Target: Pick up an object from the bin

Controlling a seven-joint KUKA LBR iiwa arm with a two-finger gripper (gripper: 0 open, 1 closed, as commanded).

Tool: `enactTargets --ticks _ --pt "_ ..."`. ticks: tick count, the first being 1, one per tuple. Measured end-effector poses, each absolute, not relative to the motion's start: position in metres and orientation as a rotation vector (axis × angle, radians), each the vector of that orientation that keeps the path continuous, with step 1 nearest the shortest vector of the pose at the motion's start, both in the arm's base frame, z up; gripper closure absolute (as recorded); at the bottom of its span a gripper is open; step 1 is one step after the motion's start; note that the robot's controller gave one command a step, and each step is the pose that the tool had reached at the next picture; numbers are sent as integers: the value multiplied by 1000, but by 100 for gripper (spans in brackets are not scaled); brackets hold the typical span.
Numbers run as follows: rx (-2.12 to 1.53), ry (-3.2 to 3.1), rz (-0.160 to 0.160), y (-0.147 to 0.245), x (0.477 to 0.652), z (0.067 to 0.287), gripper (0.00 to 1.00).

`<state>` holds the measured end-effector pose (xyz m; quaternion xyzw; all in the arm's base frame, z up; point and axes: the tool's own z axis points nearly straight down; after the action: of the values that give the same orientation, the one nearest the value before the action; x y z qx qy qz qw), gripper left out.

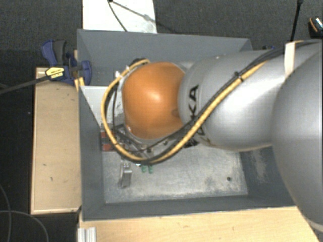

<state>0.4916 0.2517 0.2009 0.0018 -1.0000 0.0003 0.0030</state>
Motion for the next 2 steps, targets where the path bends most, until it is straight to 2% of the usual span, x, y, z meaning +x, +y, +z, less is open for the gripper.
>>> enactTargets --ticks 1,2 --pt "-66 -3136 9 165 491 146 0" --pt "360 -3123 1 121 551 78 0"
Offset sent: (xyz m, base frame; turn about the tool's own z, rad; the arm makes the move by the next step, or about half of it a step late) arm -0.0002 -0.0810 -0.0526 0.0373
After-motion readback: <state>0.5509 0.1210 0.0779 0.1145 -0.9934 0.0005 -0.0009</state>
